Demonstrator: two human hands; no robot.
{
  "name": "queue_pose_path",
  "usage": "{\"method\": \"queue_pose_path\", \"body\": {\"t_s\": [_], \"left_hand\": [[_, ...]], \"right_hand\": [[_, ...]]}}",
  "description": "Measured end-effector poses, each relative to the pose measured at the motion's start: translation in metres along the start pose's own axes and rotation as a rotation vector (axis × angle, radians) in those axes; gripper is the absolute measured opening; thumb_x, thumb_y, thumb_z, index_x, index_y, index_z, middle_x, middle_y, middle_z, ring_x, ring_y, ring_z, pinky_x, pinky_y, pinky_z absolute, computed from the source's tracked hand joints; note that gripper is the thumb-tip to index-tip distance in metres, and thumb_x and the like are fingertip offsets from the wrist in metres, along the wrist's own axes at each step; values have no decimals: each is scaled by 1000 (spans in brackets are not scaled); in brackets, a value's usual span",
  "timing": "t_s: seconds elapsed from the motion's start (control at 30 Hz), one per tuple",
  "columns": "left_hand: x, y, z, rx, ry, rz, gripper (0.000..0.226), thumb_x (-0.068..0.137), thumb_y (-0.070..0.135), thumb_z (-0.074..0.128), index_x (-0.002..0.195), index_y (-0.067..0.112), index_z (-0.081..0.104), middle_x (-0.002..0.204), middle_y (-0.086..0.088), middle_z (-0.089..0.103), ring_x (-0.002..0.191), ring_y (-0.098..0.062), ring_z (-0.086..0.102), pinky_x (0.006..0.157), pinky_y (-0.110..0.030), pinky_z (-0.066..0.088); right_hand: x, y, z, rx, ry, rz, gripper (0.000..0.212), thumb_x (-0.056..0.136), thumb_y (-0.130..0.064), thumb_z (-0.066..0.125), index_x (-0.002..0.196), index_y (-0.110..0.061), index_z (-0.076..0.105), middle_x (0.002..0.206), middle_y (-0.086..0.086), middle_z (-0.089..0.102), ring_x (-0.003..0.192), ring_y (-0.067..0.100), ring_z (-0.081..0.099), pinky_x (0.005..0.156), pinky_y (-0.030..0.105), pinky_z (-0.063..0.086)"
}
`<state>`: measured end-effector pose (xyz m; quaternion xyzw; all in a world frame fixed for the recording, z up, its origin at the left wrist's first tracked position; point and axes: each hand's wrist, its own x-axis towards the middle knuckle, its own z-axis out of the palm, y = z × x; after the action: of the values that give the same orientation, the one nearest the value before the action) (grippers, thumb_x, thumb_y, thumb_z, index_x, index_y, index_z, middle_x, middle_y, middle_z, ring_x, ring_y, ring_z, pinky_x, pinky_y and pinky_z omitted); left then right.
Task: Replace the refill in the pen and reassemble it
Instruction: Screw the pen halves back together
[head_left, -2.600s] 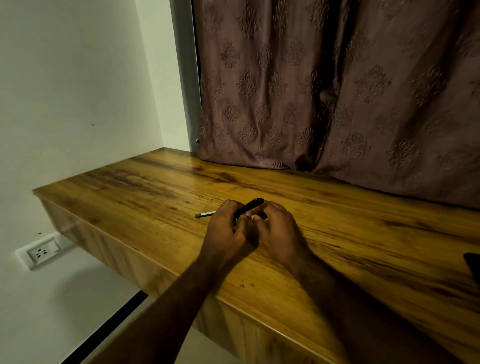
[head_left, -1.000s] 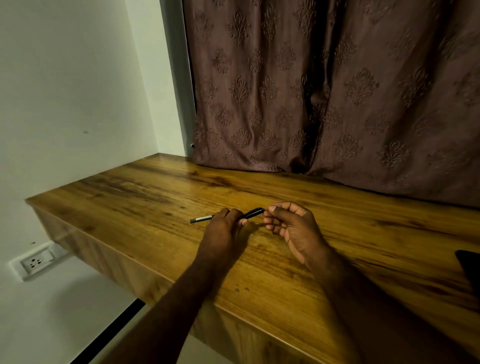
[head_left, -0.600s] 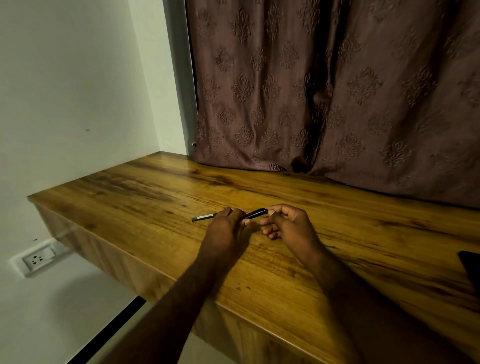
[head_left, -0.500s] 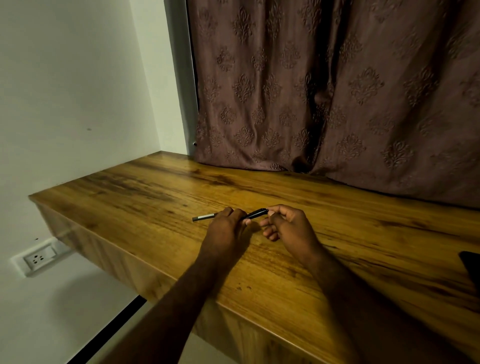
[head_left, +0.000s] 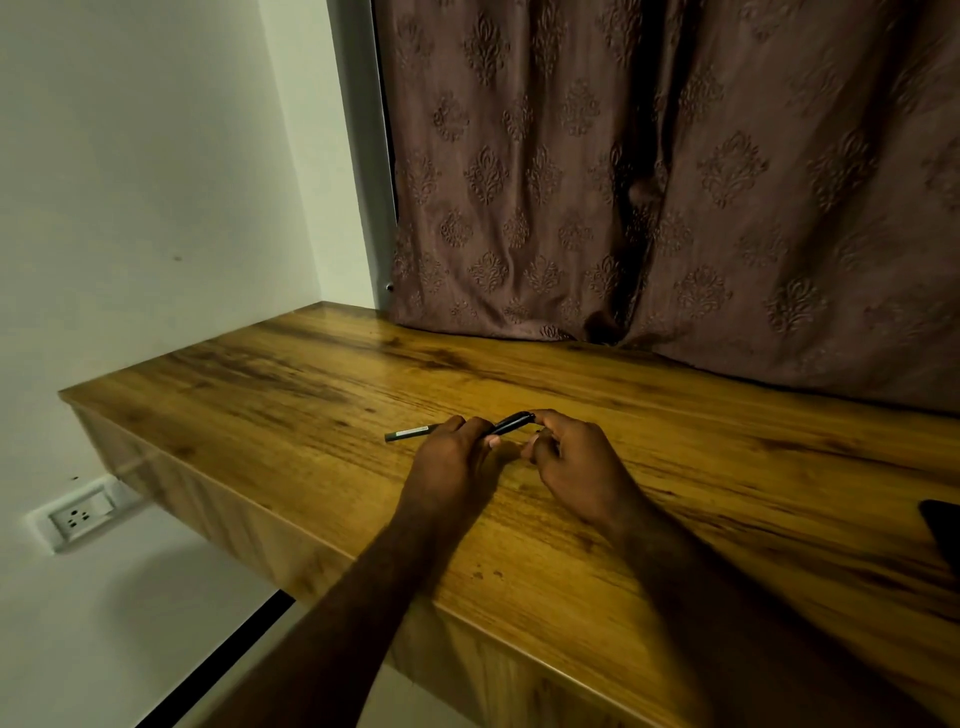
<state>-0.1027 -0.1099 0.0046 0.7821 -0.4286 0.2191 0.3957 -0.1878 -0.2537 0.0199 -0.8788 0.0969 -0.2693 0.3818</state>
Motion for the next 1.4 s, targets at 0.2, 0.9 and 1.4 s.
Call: {"method": "queue_pose_path", "body": {"t_s": [0.2,0.9,1.4], "left_hand": [[-1,11,-8,-101,-58,-226,77,76,73,22,116,15,55,100,3,59,88,-13,56,72,-29,48],[4,2,-1,120,-102,-156,25,95,25,51,116,18,62,106,-8,65,96,-27,59,86,-45,49],[2,-3,2,152,-99,-99,31,91,45,48,106,23,63,92,-4,67,86,-28,61,78,-43,49]], "right_hand": [[8,19,-17,-24,239,188,12,86,-23,66,76,-19,71,78,-1,74,69,13,66,67,32,53],[13,25,-14,161,243,215,13,90,-9,59,83,-19,63,84,7,68,77,23,66,70,36,55],[6,2,-7,578,146,205,15,89,1,60,88,-13,66,74,6,66,62,11,58,53,15,48]]}}
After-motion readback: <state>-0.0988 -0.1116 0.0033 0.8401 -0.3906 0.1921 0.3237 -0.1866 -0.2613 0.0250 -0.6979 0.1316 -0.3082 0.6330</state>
